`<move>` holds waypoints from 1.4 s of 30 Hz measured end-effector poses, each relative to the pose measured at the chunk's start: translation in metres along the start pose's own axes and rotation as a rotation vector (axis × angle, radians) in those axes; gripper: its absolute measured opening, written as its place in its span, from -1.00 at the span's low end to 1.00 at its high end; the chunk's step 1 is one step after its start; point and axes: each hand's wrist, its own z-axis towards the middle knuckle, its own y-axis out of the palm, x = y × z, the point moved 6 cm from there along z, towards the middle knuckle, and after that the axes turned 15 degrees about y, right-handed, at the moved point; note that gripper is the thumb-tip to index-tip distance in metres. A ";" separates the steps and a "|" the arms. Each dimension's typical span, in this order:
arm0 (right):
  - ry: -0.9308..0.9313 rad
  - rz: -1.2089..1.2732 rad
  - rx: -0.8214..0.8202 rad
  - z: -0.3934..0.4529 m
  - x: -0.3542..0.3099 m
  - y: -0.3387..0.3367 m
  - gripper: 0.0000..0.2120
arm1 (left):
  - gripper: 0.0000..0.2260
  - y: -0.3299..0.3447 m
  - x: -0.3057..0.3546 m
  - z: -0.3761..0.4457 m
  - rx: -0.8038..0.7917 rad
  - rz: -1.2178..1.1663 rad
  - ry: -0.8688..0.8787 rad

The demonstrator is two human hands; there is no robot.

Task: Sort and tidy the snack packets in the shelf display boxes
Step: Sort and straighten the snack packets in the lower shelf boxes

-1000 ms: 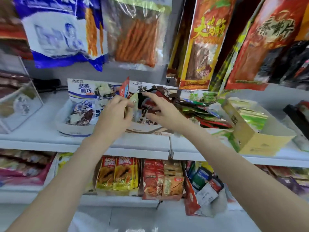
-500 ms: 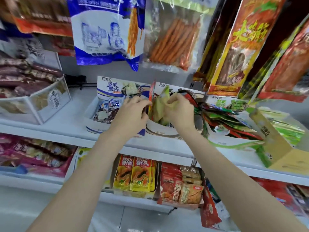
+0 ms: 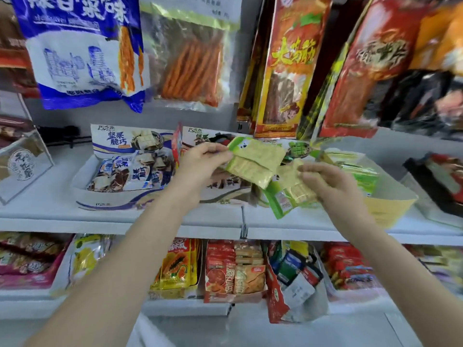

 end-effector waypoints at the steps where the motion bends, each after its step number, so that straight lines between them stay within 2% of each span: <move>1: 0.005 0.002 0.052 -0.001 0.004 -0.013 -0.83 | -0.95 0.011 -0.003 -0.001 0.019 -0.056 -0.036; 3: 0.016 0.005 0.128 -0.004 0.010 -0.033 -0.76 | -0.93 0.041 -0.012 -0.007 -0.012 -0.132 -0.087; 4: 0.034 0.030 0.155 -0.006 0.014 -0.042 -0.80 | -0.90 0.057 -0.016 -0.010 -0.050 -0.124 -0.082; 6: 0.102 0.137 0.151 -0.007 0.025 -0.055 -0.88 | -0.87 0.085 -0.019 -0.015 -0.117 0.004 0.008; 9: 0.150 0.241 0.127 -0.003 0.036 -0.071 -0.88 | -0.84 0.127 -0.020 -0.020 -0.266 0.184 0.134; 11: 0.109 0.225 0.194 0.000 0.036 -0.090 -0.86 | -0.83 0.157 -0.017 -0.021 -0.416 0.367 0.271; 13: 0.031 0.168 0.306 0.003 0.029 -0.121 -0.82 | -0.82 0.177 -0.019 -0.019 -0.507 0.421 0.322; 15: -0.045 0.039 0.418 0.011 0.019 -0.160 -0.82 | -0.83 0.190 -0.024 -0.017 -0.565 0.487 0.382; 17: -0.101 -0.175 0.418 0.028 0.007 -0.188 -0.78 | -0.86 0.198 -0.035 -0.015 -0.632 0.680 0.477; 20: -0.095 -0.569 0.238 0.059 0.008 -0.193 -0.75 | -0.62 0.213 -0.062 -0.022 -0.828 0.919 0.577; 23: -0.061 -0.861 0.053 0.084 0.027 -0.168 -0.74 | -0.50 0.226 -0.078 -0.029 -0.948 1.094 0.715; 25: -0.028 -0.983 -0.092 0.098 0.046 -0.147 -0.72 | -0.48 0.231 -0.085 -0.030 -0.982 1.162 0.752; 27: -0.002 -1.045 -0.166 0.110 0.065 -0.132 -0.69 | -0.48 0.235 -0.088 -0.029 -0.992 1.177 0.753; 29: -0.027 -1.032 -0.106 0.118 0.074 -0.128 -0.58 | -0.49 0.237 -0.089 -0.027 -0.994 1.163 0.742; 31: -0.019 -0.980 0.033 0.122 0.078 -0.133 -0.39 | -0.49 0.237 -0.089 -0.025 -0.993 1.157 0.729; 33: 0.044 -0.954 0.046 0.124 0.086 -0.136 -0.29 | -0.49 0.236 -0.090 -0.025 -0.995 1.157 0.733; 37: 0.110 -0.924 -0.026 0.124 0.093 -0.139 -0.31 | -0.49 0.232 -0.092 -0.027 -1.030 1.144 0.718; 39: 0.087 -0.830 0.035 0.118 0.084 -0.146 -0.36 | -0.49 0.230 -0.091 -0.028 -1.031 1.141 0.723; 42: -0.052 -0.691 0.192 0.092 0.065 -0.157 -0.59 | -0.55 0.224 -0.085 -0.032 -0.953 1.084 0.744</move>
